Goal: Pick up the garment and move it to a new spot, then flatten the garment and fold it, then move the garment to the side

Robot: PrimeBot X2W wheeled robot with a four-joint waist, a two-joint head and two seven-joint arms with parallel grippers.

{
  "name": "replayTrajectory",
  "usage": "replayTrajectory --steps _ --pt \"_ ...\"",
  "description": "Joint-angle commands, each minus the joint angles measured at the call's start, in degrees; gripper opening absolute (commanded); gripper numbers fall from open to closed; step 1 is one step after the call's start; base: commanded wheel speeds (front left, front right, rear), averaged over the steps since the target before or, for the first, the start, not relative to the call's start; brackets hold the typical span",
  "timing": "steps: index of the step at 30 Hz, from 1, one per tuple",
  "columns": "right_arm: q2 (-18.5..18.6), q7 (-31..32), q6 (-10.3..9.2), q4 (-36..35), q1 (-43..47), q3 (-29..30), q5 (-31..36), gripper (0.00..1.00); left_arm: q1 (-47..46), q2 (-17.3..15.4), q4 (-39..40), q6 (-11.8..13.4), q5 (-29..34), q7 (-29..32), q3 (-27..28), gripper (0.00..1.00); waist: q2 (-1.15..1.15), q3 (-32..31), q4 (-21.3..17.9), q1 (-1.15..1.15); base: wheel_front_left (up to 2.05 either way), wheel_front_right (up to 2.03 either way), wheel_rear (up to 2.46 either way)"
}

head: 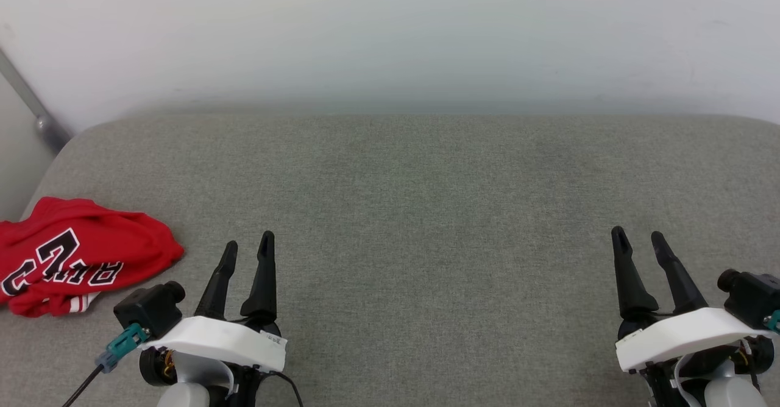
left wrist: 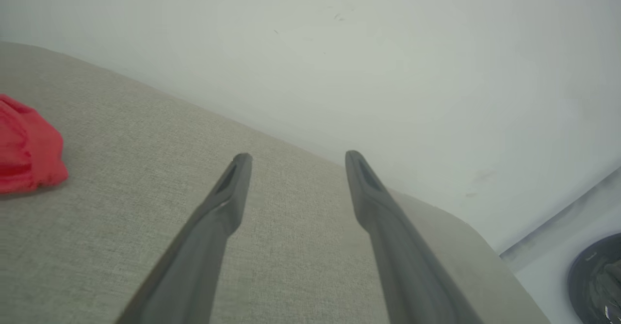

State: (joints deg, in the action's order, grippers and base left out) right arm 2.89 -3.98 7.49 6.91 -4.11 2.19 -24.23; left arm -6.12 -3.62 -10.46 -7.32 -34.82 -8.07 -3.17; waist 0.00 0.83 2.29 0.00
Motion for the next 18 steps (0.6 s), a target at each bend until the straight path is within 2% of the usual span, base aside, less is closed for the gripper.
replayTrajectory --steps 1,18 --pt "0.02 0.04 0.0 -0.93 -0.56 0.16 1.83 1.0 -0.85 -0.46 0.37 0.24 1.83 -0.5 -0.02 1.0 0.0 0.01 0.06 0.0 0.0 0.0 0.0" --pt "0.0 1.13 0.0 -2.16 1.31 1.09 10.73 1.0 -0.49 -0.59 -1.32 1.23 13.69 -2.88 -0.32 1.0 0.0 -0.16 0.52 0.0 0.0 0.0 0.0"
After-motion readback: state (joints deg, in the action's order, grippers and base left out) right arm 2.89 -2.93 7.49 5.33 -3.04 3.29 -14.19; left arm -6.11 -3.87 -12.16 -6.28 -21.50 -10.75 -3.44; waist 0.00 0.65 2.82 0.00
